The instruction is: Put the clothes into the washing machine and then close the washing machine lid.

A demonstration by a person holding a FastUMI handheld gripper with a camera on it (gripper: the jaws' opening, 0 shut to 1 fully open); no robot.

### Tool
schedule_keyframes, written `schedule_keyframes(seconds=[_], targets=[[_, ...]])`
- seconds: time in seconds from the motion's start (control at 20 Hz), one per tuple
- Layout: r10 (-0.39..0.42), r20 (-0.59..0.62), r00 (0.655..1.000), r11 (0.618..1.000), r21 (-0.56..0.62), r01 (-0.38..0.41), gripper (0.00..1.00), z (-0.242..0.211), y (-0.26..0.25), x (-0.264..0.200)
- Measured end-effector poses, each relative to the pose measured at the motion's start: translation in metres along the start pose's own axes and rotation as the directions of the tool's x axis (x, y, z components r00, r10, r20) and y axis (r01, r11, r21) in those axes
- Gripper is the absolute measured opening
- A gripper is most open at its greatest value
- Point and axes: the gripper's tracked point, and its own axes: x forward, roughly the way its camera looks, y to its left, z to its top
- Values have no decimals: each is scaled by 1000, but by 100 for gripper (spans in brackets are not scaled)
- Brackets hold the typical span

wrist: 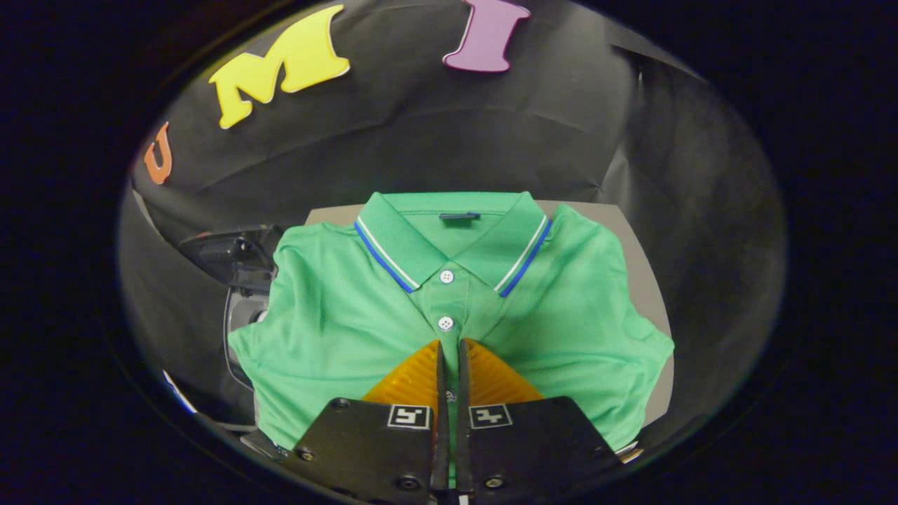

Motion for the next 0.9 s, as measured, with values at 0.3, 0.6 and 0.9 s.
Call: schedule_keyframes(seconds=[0.3,0.6,0.9], targets=[[83,139,987,992,86,-95,5,-6,14,-16],[179,351,919,977,44,-207,5,9,43,-82],[282,513,811,949,-26,-314,5,14,100,-161]])
